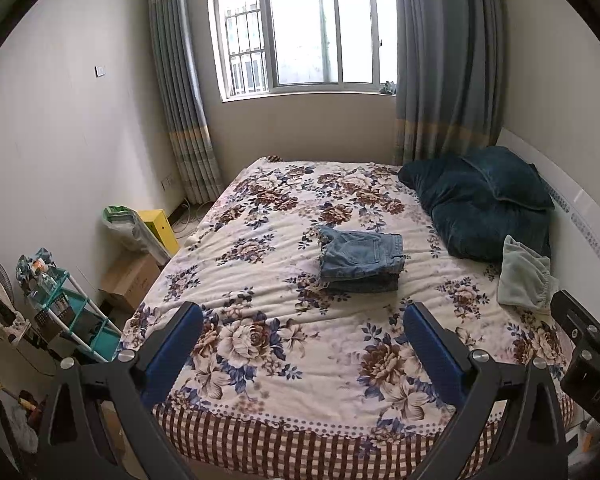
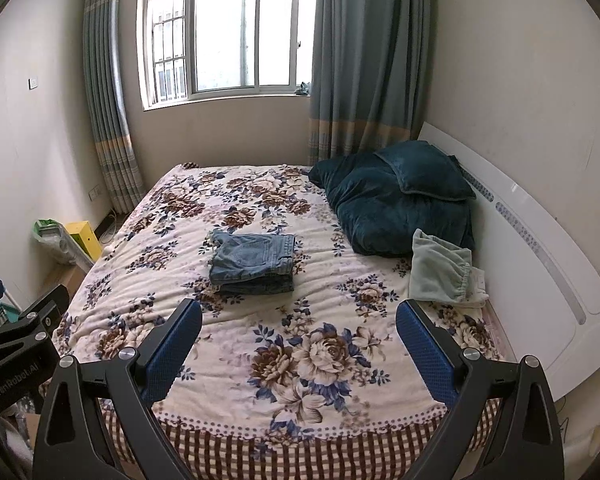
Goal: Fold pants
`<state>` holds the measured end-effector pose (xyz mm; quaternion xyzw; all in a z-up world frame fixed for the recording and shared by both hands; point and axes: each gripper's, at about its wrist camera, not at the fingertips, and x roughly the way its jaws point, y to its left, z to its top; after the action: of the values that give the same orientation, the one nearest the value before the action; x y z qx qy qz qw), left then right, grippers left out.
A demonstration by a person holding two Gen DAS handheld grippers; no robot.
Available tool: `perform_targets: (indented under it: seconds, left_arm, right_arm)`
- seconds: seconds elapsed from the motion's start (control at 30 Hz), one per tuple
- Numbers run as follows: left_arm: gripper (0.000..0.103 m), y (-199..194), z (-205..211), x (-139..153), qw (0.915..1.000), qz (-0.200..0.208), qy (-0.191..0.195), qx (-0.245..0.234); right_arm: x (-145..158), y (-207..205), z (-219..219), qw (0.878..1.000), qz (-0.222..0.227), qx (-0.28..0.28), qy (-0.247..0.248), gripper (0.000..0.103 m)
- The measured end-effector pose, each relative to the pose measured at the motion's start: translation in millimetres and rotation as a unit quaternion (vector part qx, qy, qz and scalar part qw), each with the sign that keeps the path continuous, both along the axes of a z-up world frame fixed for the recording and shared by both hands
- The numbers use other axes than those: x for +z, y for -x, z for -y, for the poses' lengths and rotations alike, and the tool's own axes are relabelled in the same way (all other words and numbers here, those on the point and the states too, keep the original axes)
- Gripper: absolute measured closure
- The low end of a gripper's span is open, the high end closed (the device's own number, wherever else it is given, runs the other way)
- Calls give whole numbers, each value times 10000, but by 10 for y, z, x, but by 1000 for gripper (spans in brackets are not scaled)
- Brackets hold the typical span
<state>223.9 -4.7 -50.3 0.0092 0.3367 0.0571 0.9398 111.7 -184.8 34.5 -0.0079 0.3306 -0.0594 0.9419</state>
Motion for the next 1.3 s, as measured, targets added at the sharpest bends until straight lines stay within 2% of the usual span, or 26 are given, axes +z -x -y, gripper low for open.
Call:
perform_targets:
  seconds: [1.03, 1.3]
  left_arm:
    - [1, 61, 86, -65, 10000, 56, -43, -34]
    - [1, 108, 61, -48, 9998, 184, -118, 42]
  right_arm:
    - [-25, 1, 61, 10000, -17, 15, -71, 3]
    - [-65, 67, 72, 10000, -37, 45, -53, 1]
